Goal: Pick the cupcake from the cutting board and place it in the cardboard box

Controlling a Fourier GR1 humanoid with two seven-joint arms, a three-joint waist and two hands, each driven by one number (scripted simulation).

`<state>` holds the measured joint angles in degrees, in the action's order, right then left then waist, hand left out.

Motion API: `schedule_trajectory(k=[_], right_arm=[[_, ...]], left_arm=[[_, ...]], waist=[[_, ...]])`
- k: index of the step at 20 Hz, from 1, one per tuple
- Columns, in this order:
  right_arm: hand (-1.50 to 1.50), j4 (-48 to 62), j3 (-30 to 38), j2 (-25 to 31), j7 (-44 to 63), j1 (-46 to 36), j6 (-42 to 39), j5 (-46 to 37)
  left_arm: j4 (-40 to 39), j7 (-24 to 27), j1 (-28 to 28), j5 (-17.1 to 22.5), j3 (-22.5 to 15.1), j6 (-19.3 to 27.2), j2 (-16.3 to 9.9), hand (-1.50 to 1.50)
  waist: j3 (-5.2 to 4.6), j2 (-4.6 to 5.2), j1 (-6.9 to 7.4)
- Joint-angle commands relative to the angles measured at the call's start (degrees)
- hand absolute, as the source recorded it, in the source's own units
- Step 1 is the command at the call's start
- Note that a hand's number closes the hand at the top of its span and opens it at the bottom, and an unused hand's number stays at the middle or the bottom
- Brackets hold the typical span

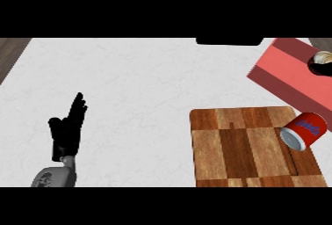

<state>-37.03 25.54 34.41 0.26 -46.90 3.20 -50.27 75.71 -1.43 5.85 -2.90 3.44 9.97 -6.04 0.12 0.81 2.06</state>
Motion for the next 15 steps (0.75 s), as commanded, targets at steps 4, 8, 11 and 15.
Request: schedule_trajectory(k=[4,8,11,15], right_arm=[[-1.50,10.72,7.37,2.70,-14.32,-3.62,0.37,8.48],[-1.50,10.64,13.57,2.67,-23.12,-2.09,-3.60,16.83],[-1.50,11.81,17.64,2.15,-21.92,-3.59,-5.98,21.88],[-1.50,15.70,21.45,7.18,-24.82,-1.19,-8.03,25.56]], left_arm=[[1.55,-1.16,0.65,0.37,0.19,-0.51,-0.54,0.00],[1.03,-1.90,0.78,1.05,1.68,-0.79,-1.79,0.00],[0.78,-1.53,0.95,1.08,1.44,-0.74,-1.23,0.00],[-0.67,0.79,-0.21,0.07,0.49,0.24,0.47,0.00]], waist=[[0.10,0.14,0.37],[0.13,-0.27,-0.83],[0.03,-0.44,-1.30],[0.01,-0.19,-1.09]])
